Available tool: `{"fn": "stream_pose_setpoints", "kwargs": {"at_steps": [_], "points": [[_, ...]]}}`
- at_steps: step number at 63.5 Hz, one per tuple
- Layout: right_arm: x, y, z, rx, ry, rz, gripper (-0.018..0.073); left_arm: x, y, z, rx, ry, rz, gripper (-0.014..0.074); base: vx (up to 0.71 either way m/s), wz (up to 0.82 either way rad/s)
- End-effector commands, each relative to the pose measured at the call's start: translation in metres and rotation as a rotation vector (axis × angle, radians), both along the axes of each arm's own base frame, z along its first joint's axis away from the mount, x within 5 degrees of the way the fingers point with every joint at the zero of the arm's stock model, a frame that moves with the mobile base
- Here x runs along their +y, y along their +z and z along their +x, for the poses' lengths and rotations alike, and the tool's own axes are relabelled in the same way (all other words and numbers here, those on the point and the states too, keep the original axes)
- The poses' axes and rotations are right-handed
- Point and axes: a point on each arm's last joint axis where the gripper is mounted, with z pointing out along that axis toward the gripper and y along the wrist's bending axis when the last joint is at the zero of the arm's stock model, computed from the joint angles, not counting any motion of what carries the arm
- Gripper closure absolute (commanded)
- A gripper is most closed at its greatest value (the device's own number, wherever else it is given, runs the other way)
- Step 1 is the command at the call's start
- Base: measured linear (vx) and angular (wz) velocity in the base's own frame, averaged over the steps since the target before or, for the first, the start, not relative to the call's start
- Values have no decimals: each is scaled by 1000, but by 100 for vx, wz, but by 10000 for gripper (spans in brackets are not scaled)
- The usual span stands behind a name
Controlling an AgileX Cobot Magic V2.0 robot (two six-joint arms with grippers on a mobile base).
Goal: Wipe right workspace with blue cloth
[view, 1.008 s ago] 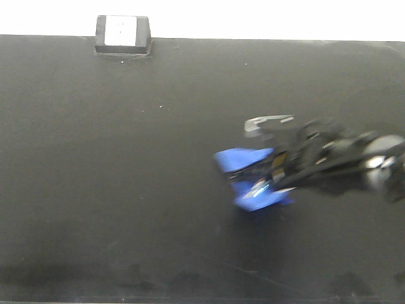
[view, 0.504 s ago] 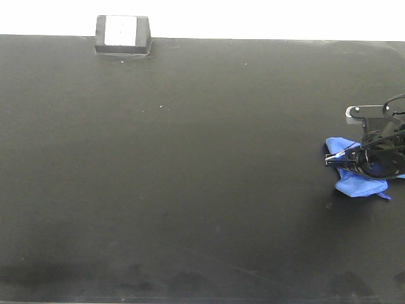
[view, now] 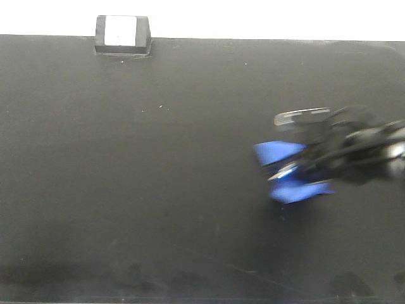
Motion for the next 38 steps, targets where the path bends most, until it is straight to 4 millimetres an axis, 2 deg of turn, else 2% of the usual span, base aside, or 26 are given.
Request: {"fn": "stream_pose_setpoints", "kwargs": {"at_steps": [1,7,19,27,38], "points": [[26,4,-12,-38,186,-39,537,-1,-2,1,-68,-6,-8,602,0,0],[36,4,-20,-53,290,-138,529,-1,-2,1,-68,-6,-8,602,0,0],[42,16,-23,-87,309,-248,458,-1,-2,1,-68,-6,-8,602,0,0],[45,35,-19,-143,277,-192,363,-1,-2,1,-68,-6,-8,602,0,0],[50,59,-17,-216,218,-80,171,-1,-2,1,-68,-6,-8,602,0,0]]}}
